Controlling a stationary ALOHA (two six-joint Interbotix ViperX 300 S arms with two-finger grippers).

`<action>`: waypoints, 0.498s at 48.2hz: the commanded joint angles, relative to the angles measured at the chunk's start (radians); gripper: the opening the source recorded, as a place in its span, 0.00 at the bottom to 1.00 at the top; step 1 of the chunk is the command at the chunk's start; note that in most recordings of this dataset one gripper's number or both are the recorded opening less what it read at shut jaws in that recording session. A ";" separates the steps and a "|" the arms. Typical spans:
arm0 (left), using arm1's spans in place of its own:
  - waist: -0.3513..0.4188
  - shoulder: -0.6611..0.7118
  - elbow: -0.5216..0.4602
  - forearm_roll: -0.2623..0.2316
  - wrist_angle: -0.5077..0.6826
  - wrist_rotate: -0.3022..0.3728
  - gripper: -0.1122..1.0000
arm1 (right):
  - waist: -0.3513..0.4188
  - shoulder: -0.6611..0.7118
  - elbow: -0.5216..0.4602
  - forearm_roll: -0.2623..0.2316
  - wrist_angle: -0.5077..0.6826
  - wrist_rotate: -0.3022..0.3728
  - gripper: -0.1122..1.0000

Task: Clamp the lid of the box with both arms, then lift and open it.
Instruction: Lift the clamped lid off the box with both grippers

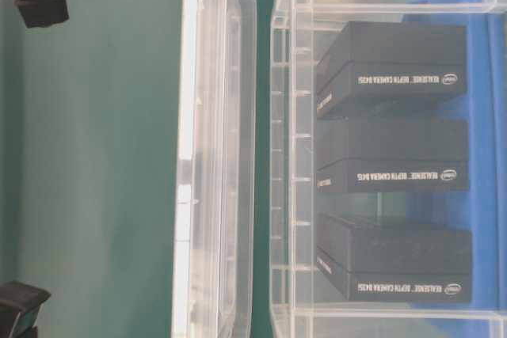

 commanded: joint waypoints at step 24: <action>-0.225 0.012 -0.064 -0.005 -0.041 -0.146 0.11 | 0.347 0.018 -0.098 -0.127 0.017 0.276 0.10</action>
